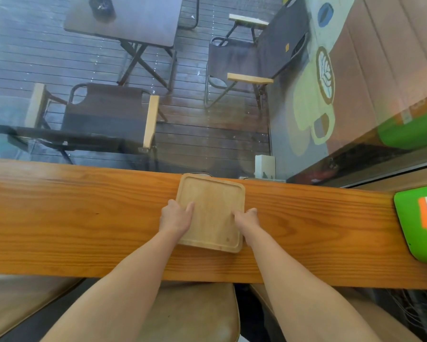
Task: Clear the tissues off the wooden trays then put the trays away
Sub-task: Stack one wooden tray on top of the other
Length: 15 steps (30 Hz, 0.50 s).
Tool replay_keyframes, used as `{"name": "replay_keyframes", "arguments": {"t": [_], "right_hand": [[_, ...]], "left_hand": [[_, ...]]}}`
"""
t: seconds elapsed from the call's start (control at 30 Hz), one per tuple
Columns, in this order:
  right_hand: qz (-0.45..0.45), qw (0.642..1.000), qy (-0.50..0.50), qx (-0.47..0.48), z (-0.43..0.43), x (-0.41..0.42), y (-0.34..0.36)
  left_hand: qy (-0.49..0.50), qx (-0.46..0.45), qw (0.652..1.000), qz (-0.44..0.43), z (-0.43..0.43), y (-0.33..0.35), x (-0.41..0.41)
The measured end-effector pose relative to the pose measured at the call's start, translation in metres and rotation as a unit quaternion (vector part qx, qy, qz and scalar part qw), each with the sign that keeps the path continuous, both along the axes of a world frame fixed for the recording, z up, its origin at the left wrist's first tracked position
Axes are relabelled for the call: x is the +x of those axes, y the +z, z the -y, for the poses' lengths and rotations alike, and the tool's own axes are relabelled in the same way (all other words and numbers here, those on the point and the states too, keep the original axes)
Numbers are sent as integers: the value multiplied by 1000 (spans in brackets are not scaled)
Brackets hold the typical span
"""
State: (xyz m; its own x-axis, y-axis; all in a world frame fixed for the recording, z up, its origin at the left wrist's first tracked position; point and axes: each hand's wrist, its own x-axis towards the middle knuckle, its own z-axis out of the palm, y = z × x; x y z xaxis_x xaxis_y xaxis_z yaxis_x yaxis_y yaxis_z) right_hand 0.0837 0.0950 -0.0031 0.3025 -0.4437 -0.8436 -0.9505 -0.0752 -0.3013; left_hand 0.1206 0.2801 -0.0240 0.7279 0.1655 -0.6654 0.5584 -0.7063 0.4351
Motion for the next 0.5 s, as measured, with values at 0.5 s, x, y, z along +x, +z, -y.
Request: {"name": "replay_keyframes", "arguments": {"t": [0.5], "right_hand": [[-32,990,105,-91,-10,-5,-3]], "left_hand": [[-98,111,984,99,4,15,-15]]}}
